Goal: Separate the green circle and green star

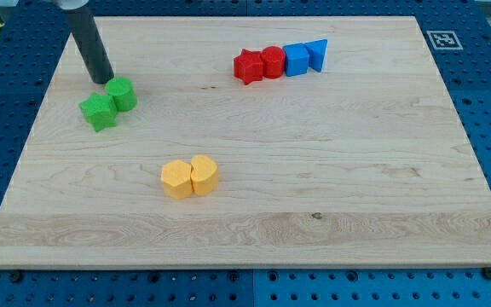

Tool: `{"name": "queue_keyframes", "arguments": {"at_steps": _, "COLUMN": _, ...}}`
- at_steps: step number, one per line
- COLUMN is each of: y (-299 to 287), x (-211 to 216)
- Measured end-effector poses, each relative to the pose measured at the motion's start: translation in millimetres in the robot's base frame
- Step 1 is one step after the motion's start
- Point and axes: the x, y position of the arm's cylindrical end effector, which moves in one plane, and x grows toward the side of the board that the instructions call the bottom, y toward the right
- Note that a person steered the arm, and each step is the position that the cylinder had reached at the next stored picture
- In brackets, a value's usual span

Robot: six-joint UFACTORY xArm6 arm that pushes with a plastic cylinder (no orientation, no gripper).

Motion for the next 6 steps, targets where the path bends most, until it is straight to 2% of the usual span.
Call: {"name": "queue_keyframes", "arguments": {"at_steps": 6, "y": 51.4, "x": 46.1}}
